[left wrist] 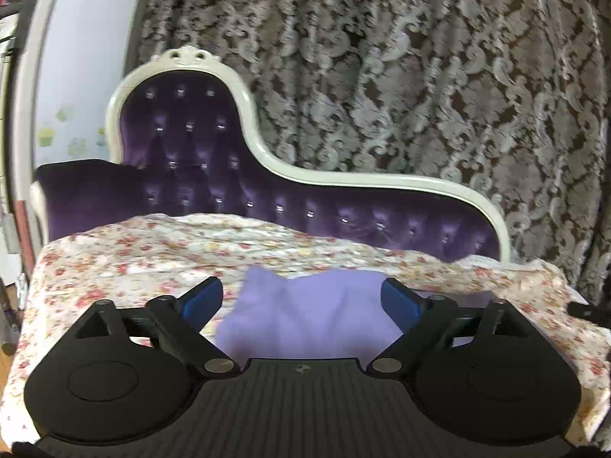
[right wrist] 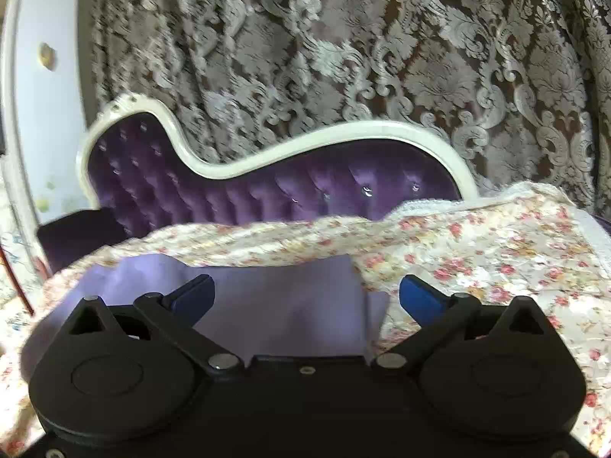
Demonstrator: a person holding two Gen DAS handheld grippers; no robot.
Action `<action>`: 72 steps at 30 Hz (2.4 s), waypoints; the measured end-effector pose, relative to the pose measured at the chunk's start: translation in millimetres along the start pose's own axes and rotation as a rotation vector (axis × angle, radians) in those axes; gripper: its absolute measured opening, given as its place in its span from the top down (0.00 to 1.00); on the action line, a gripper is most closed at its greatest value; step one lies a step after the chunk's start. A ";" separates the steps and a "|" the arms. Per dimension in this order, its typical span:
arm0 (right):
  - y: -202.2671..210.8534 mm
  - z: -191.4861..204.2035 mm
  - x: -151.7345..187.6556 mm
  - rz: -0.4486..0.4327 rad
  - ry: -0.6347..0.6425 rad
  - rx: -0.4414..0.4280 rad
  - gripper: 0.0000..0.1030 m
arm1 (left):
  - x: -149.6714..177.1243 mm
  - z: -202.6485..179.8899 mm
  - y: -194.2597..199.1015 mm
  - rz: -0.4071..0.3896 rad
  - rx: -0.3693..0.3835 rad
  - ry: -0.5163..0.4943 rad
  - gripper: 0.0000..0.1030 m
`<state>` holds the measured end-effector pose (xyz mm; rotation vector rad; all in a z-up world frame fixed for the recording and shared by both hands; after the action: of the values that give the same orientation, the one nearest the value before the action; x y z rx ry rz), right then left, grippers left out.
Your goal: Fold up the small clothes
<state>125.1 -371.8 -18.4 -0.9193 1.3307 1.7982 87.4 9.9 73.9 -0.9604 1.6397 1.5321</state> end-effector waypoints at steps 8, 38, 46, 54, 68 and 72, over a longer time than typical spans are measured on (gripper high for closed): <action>-63.2 -53.7 1.3 0.252 -0.345 -0.093 0.01 | -2.3 -58.0 -56.4 0.135 0.083 -0.005 0.12; -91.7 -70.2 14.6 0.329 -0.440 -0.395 0.76 | 55.5 -77.6 -155.4 0.362 0.061 -0.046 0.15; -75.0 -54.2 -8.5 0.294 -0.450 -0.414 0.79 | 33.2 -78.4 -142.4 0.321 0.100 0.080 0.50; -73.3 -47.2 -15.8 0.292 -0.435 -0.411 0.79 | 39.2 -84.7 -151.6 0.299 0.281 0.248 0.95; -64.2 -15.7 -47.0 0.289 -0.391 -0.434 0.79 | 57.1 -70.6 -134.5 0.277 0.235 0.317 0.97; -60.3 4.1 -60.1 0.295 -0.368 -0.436 0.79 | 67.4 -67.3 -100.7 0.239 0.227 0.253 0.97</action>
<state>206.2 -362.1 6.1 -0.5789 0.8887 2.4098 142.2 -64.5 -29.4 -0.8868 2.1228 1.3765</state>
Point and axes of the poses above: each gripper's, at about its wrist camera, not at the fingertips, and y roughly against the way its jaws point, z to its left, x to its underside, the point moved 2 cm from there along -y, roughly the way its jaws point, and after that the axes turned 8 degrees about z, right-handed, at the moved point
